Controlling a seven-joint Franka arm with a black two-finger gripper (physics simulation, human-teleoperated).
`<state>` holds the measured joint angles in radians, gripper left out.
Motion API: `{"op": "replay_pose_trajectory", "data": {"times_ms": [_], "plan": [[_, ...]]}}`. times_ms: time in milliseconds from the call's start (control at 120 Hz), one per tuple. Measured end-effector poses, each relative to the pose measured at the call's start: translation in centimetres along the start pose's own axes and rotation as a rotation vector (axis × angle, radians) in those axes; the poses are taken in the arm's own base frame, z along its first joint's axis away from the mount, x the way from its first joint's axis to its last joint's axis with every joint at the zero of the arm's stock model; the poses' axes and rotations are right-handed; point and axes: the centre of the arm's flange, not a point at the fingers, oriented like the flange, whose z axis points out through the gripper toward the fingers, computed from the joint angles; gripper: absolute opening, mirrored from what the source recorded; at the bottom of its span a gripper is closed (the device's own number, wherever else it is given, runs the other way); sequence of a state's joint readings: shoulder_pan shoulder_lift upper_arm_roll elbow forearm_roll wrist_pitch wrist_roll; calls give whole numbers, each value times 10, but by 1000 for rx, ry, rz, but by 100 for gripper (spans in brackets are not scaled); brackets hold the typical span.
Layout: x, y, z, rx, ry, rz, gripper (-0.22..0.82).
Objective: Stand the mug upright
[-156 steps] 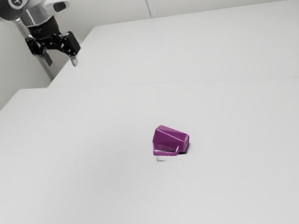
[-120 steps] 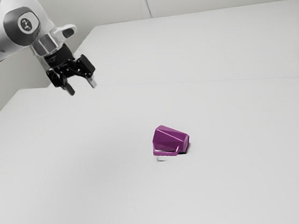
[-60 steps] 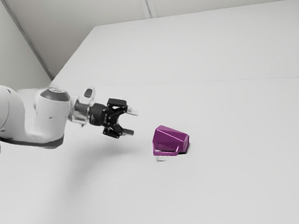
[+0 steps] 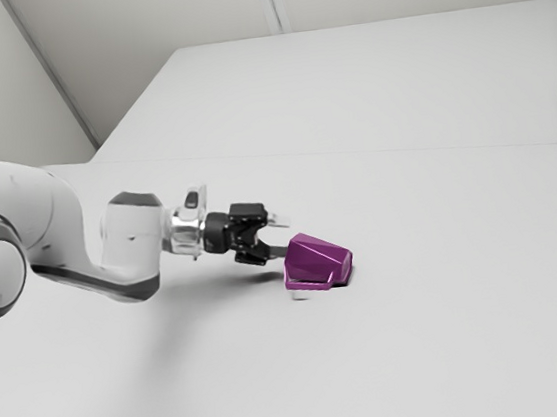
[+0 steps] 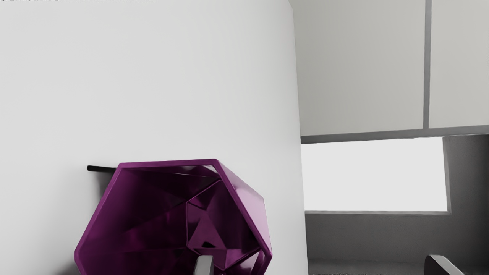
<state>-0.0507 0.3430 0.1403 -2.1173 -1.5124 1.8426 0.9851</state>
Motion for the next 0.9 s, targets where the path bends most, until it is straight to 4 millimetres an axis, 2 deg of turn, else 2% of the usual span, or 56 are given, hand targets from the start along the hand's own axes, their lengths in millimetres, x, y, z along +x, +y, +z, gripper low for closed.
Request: {"op": "replay_pose_trajectory", "data": {"times_ms": [142,492,642,692,817,900], "plan": [[-1,-4,3,-6,5,46,60],[-12,-7,33,-33,-21,117,60],[-13,-6,39,-38,-16,139,60],[-12,-6,39,-33,-12,146,54],[-11,-6,38,-22,-3,158,21],[-11,-6,37,-18,0,162,6]]}}
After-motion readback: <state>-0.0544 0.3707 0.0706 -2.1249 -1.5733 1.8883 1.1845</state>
